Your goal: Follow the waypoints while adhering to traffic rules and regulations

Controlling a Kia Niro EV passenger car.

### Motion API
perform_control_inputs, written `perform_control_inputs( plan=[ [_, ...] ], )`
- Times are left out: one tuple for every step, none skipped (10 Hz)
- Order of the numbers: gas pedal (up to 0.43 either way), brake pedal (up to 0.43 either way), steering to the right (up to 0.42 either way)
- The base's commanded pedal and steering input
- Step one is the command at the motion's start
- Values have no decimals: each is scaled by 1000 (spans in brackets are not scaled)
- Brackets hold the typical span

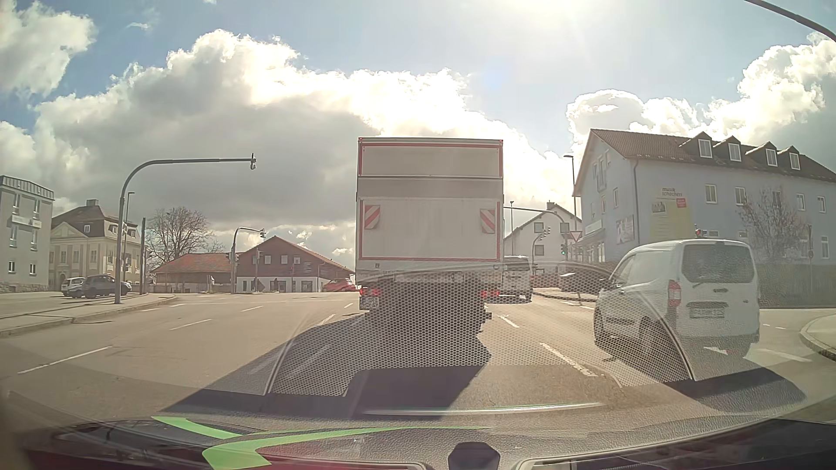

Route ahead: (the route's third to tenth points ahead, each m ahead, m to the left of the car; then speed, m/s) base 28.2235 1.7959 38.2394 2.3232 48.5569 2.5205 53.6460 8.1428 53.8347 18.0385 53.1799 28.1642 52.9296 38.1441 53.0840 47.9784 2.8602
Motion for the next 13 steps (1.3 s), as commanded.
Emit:
perform_control_inputs(
  plan=[
    [197,0,-8],
    [228,0,-8],
    [228,0,-9],
    [228,0,-8],
    [228,0,-8],
    [228,0,-8],
    [209,0,-8],
    [197,0,-8],
    [197,0,-8],
    [197,0,-8],
    [189,0,-7],
    [189,0,-7],
    [189,0,-7]
  ],
)
